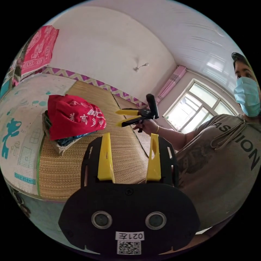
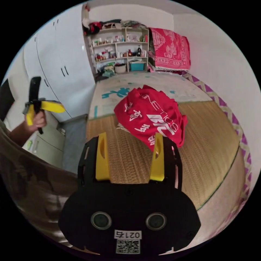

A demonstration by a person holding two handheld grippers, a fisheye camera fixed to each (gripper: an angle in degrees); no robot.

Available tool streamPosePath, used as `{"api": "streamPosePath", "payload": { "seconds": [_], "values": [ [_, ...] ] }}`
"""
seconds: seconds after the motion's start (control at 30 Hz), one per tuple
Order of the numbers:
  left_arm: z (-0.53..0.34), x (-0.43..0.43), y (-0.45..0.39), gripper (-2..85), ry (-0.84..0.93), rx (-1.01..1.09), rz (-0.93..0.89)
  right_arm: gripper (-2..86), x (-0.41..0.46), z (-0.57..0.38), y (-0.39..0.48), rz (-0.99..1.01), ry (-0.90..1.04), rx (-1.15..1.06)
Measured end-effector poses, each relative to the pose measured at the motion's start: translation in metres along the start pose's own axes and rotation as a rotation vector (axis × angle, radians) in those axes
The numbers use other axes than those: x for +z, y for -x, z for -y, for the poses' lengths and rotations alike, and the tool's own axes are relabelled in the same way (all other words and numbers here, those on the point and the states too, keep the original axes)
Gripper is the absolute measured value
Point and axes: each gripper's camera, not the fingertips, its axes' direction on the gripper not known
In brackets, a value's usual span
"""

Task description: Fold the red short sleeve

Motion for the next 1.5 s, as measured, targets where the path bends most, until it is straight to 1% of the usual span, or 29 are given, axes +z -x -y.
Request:
{"api": "streamPosePath", "payload": {
  "seconds": [0.03, 0.1, 0.17, 0.23, 0.27, 0.3, 0.33, 0.37, 0.43, 0.47, 0.53, 0.6, 0.63, 0.7, 0.8, 0.87, 0.97, 1.07, 1.13, 1.27, 1.33, 1.37, 1.43, 1.47, 1.5],
  "values": [
    [-0.007, -0.004, 0.002, 12.1, -0.015, 0.002, 0.001, 23.4, 0.013, 0.022, 0.013, -0.050, 0.046, -0.052],
    [-0.036, -0.020, 0.006, 1.2, -0.090, 0.009, 0.046, 22.9, 0.034, 0.048, 0.035, -0.119, 0.118, -0.139],
    [-0.053, -0.026, 0.010, 0.3, -0.090, -0.005, 0.052, 21.7, 0.055, 0.064, 0.060, -0.218, 0.168, -0.250],
    [-0.071, -0.033, 0.015, 0.6, -0.102, -0.043, 0.074, 19.7, 0.083, 0.074, 0.092, -0.368, 0.230, -0.406],
    [-0.083, -0.036, 0.019, 2.4, -0.106, -0.095, 0.111, 18.8, 0.088, 0.075, 0.098, -0.402, 0.236, -0.435],
    [-0.092, -0.037, 0.022, 4.7, -0.087, -0.133, 0.122, 16.9, 0.099, 0.078, 0.106, -0.485, 0.261, -0.475],
    [-0.096, -0.037, 0.024, 6.1, -0.077, -0.149, 0.121, 12.1, 0.103, 0.080, 0.109, -0.575, 0.248, -0.485],
    [-0.104, -0.037, 0.026, 8.1, -0.064, -0.171, 0.124, 9.8, 0.100, 0.082, 0.110, -0.592, 0.225, -0.478],
    [-0.114, -0.036, 0.026, 9.2, -0.057, -0.185, 0.119, 4.7, 0.066, 0.098, 0.097, -0.465, 0.179, -0.359],
    [-0.119, -0.035, 0.025, 8.8, -0.060, -0.189, 0.122, 3.7, 0.054, 0.101, 0.090, -0.432, 0.158, -0.314],
    [-0.125, -0.032, 0.020, 6.2, -0.073, -0.166, 0.112, 1.7, 0.002, 0.110, 0.056, -0.302, 0.067, -0.115],
    [-0.126, -0.022, 0.017, 0.2, -0.077, -0.156, 0.119, 1.1, -0.036, 0.114, 0.025, -0.209, 0.000, 0.006],
    [-0.125, -0.018, 0.018, 0.0, -0.067, -0.152, 0.109, 0.8, -0.055, 0.118, 0.004, -0.152, -0.017, 0.062],
    [-0.118, 0.000, 0.019, -0.6, -0.049, -0.160, 0.091, 0.4, -0.077, 0.127, -0.027, -0.081, -0.021, 0.117],
    [-0.099, 0.021, 0.015, -0.2, -0.061, -0.161, 0.055, 0.1, -0.113, 0.137, -0.074, -0.035, -0.017, 0.168],
    [-0.081, 0.035, 0.007, 1.0, -0.038, -0.138, 0.027, 0.0, -0.136, 0.139, -0.097, -0.037, -0.010, 0.173],
    [-0.052, 0.059, -0.009, 3.5, -0.013, -0.104, 0.004, -0.1, -0.179, 0.131, -0.119, -0.097, 0.016, 0.137],
    [-0.023, 0.087, -0.025, 3.8, 0.013, -0.084, -0.044, -0.2, -0.230, 0.103, -0.131, -0.158, -0.009, 0.159],
    [-0.005, 0.108, -0.037, 3.4, 0.035, -0.076, -0.067, -0.2, -0.266, 0.067, -0.129, -0.235, -0.019, 0.187],
    [0.041, 0.168, -0.078, 2.7, 0.073, -0.062, -0.122, 0.0, -0.280, -0.010, -0.112, -0.333, 0.055, 0.216],
    [0.061, 0.199, -0.102, 2.8, 0.101, -0.050, -0.145, 0.3, -0.258, -0.077, -0.101, -0.368, 0.147, 0.266],
    [0.074, 0.221, -0.120, 2.9, 0.124, -0.043, -0.160, 0.5, -0.248, -0.096, -0.099, -0.373, 0.178, 0.285],
    [0.093, 0.256, -0.149, 3.8, 0.164, -0.038, -0.180, 1.3, -0.192, -0.176, -0.093, -0.370, 0.302, 0.372],
    [0.104, 0.280, -0.169, 4.7, 0.186, -0.038, -0.184, 1.6, -0.174, -0.198, -0.092, -0.350, 0.336, 0.402],
    [0.115, 0.302, -0.190, 6.3, 0.205, -0.027, -0.172, 2.3, -0.138, -0.240, -0.092, -0.249, 0.418, 0.473]
  ]
}}
